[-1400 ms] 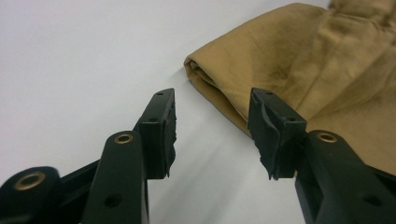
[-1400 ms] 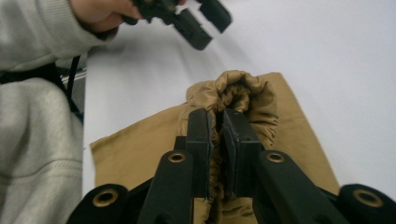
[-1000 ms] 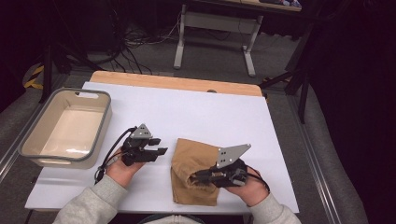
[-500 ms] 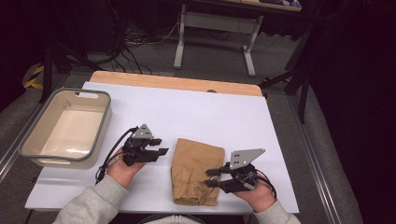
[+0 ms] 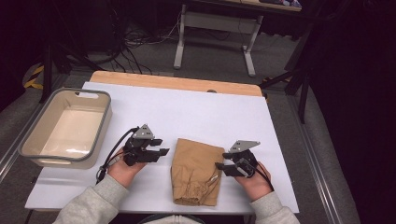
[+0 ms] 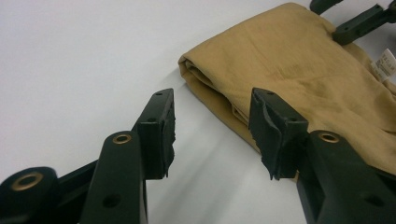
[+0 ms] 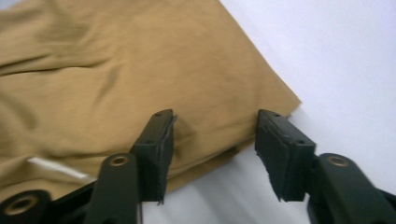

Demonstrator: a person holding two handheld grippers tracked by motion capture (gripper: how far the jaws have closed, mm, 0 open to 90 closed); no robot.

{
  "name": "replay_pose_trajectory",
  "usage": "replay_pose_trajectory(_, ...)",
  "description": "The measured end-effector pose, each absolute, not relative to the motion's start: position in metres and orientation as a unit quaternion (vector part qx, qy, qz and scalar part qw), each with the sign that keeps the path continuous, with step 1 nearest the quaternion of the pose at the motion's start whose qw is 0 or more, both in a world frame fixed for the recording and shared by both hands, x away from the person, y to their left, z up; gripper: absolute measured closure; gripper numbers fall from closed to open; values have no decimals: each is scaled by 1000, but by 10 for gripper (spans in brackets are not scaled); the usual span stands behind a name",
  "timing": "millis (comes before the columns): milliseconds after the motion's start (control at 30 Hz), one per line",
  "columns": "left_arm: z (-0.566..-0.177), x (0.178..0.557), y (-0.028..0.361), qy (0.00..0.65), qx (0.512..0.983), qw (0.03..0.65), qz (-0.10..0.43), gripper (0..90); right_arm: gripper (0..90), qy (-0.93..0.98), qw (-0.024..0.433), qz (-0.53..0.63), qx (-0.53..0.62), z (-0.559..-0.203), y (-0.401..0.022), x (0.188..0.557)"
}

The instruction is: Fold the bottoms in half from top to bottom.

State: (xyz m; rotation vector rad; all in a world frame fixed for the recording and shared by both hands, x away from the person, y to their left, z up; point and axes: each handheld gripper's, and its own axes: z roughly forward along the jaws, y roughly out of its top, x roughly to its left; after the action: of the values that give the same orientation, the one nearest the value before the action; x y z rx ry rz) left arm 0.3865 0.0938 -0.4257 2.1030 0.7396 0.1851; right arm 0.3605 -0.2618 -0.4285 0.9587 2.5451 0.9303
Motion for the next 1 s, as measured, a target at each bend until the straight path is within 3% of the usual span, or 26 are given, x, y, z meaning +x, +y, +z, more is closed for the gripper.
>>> replay_pose_trajectory(167, -426, 387, 94, 296, 846, 436, 74, 515, 517, 877, 114, 316, 342, -434, -261, 367)
replay_pose_trajectory(300, -426, 388, 94, 294, 848, 436, 75, 516, 758, 882, 105, 312, 338, -435, -257, 366)
replay_pose_trajectory(400, -426, 388, 94, 297, 846, 436, 74, 516, 846, 887, 109, 308, 326, -431, -254, 365)
replay_pose_trajectory(733, -428, 388, 93, 298, 847, 435, 72, 515, 856, 878, 129, 337, 315, -405, -261, 375)
replay_pose_trajectory(1000, -428, 388, 93, 301, 846, 435, 72, 485, 842, 883, 82, 324, 328, -427, -260, 380)
